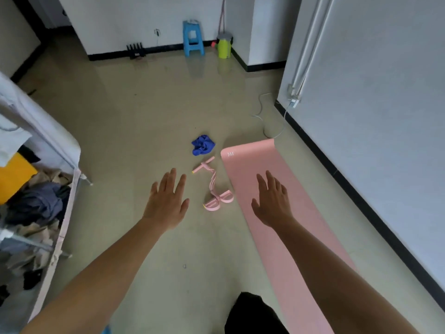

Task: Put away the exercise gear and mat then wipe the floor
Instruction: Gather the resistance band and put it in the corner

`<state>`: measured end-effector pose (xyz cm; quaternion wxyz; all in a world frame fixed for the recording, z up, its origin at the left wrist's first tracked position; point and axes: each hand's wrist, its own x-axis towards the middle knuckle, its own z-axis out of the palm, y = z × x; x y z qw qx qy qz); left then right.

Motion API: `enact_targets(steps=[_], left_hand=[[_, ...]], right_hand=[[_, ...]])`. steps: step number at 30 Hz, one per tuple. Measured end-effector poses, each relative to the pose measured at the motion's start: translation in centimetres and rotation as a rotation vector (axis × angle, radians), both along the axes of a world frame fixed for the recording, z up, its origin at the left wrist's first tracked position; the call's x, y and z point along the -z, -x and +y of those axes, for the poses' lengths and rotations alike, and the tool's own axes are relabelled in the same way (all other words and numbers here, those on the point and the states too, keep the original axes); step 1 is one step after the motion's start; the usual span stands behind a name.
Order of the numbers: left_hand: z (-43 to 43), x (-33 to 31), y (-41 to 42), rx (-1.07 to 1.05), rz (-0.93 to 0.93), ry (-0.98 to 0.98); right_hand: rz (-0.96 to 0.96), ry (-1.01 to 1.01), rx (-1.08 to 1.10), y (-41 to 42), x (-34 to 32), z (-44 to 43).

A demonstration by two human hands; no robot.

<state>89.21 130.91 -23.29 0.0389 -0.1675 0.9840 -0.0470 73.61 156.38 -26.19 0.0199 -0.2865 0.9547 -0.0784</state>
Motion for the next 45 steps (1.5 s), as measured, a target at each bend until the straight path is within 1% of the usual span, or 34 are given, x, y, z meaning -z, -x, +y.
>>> enact_targets(steps=[4,9,12,14,17,22,24,26,27,29,31,35,38,42,45], left_hand=[[-5.5,2.7,9.0,0.089,-0.055,-0.019],[-13.2,7.4,21.1,0.111,-0.182,-0.046],[-18.0,7.5,28.4,0.164,-0.242,-0.032],[-21.2,6.5,33.8,0.210,-0.230,-0.005],[-24.9,5.1,40.5,0.260,-0.201,-0.035],[-31.2,6.3,51.7,0.422,-0.186,-0.010],[-33.6,8.2,55.3,0.500,-0.243,-0.002],[-35.5,10.3,58.7,0.583,-0.346,-0.008],[-36.5,11.4,60.2,0.633,-0.403,-0.008],[-38.1,13.6,63.5,0.751,-0.439,0.031],[-39.4,15.6,65.9,0.831,-0.519,-0.002],[-40.1,21.8,68.6,0.928,-0.610,-0.048],[-40.3,28.5,69.0,0.962,-0.686,-0.066],[-40.6,41.3,68.8,0.969,-0.776,-0.020],[-41.1,52.2,67.9,0.945,-0.829,-0.015]], right_hand=[[-0.060,-0.006,0.099,6.8,3.3,-5.1],[-0.159,-0.023,0.186,17.7,7.4,-13.0],[-0.223,-0.010,0.247,23.7,7.5,-17.6],[-0.229,-0.013,0.276,27.7,6.8,-20.6],[-0.255,-0.013,0.315,32.9,5.3,-24.2],[-0.253,0.001,0.416,41.0,5.2,-29.8],[-0.290,-0.002,0.480,43.2,6.5,-31.7],[-0.359,0.019,0.600,44.3,8.0,-33.3],[-0.406,0.040,0.675,44.1,9.0,-34.1],[-0.472,0.036,0.806,43.6,11.1,-35.8],[-0.578,0.032,0.885,42.8,13.2,-38.0],[-0.740,0.036,1.017,41.5,18.6,-41.3],[-0.826,0.086,1.073,40.8,24.4,-43.4],[-0.940,0.207,1.166,39.4,37.1,-46.1],[-1.076,0.219,1.180,37.4,48.0,-47.4]])
